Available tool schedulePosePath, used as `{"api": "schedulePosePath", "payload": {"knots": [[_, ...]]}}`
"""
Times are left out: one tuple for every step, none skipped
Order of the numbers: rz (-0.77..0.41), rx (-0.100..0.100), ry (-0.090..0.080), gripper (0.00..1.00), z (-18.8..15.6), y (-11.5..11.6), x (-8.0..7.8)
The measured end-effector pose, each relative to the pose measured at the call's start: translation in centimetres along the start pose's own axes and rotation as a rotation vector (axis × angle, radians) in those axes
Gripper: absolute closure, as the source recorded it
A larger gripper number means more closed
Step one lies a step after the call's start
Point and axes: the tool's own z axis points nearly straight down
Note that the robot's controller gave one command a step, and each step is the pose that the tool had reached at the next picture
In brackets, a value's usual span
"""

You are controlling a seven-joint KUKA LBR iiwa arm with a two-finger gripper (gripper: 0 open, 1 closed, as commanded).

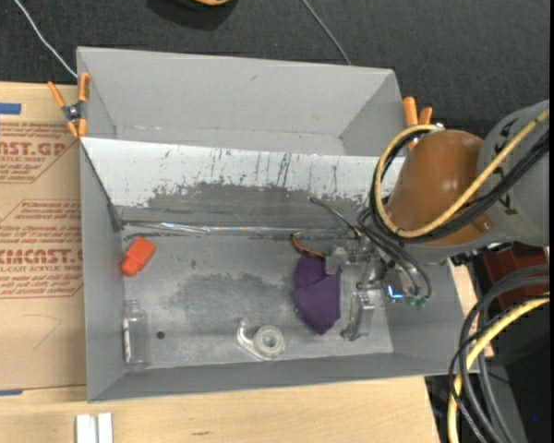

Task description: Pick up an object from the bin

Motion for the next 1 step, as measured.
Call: {"api": "schedulePosePath", "payload": {"knots": [[-0.001,0.001,-0.008,0.0,-0.44,0.02,-0.18]]}}
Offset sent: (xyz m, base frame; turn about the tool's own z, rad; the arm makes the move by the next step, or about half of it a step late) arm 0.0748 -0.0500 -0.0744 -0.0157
